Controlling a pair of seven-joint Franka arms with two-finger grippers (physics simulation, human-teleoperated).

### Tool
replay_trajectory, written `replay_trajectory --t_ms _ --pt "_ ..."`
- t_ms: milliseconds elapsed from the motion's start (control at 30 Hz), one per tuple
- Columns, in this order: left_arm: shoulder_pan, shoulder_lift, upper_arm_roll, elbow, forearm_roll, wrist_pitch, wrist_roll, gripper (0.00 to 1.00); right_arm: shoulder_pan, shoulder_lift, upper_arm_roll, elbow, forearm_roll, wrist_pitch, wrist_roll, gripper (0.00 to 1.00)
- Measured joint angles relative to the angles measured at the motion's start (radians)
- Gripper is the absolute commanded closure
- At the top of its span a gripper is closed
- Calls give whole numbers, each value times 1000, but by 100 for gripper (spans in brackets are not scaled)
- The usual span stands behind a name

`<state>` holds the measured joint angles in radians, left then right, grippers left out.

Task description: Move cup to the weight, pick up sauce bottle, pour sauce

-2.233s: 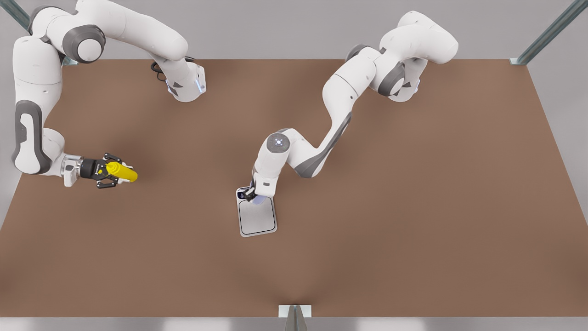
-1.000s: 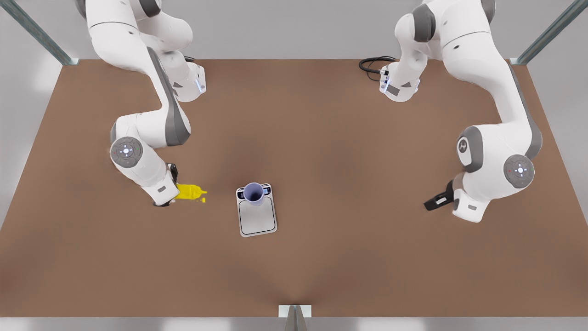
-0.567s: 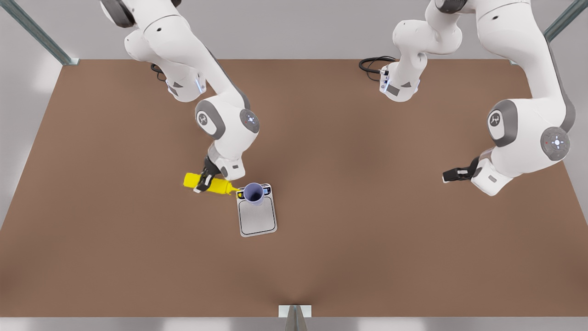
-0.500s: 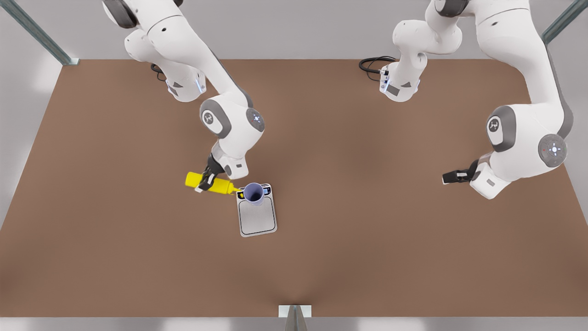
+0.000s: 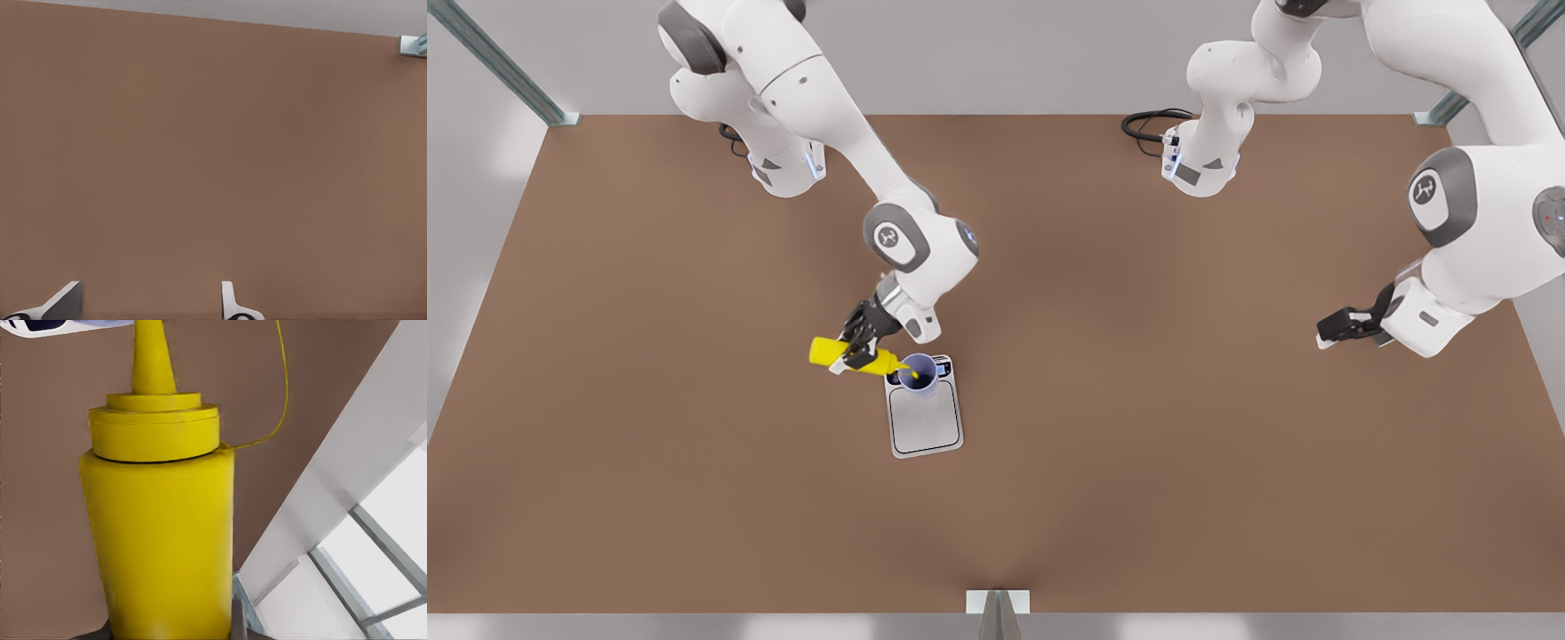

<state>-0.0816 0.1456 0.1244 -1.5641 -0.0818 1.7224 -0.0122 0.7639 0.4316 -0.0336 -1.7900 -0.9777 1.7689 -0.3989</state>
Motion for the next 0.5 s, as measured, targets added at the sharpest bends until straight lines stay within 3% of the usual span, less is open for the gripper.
replay_trajectory --t_ms 333,500 --pt "-10 14 -3 -1 4 -7 -18 0 15 27 0 4 -25 -8 21 47" --pt "-11 35 -5 2 7 -19 -28 0 -55 -11 0 52 50 -6 2 47"
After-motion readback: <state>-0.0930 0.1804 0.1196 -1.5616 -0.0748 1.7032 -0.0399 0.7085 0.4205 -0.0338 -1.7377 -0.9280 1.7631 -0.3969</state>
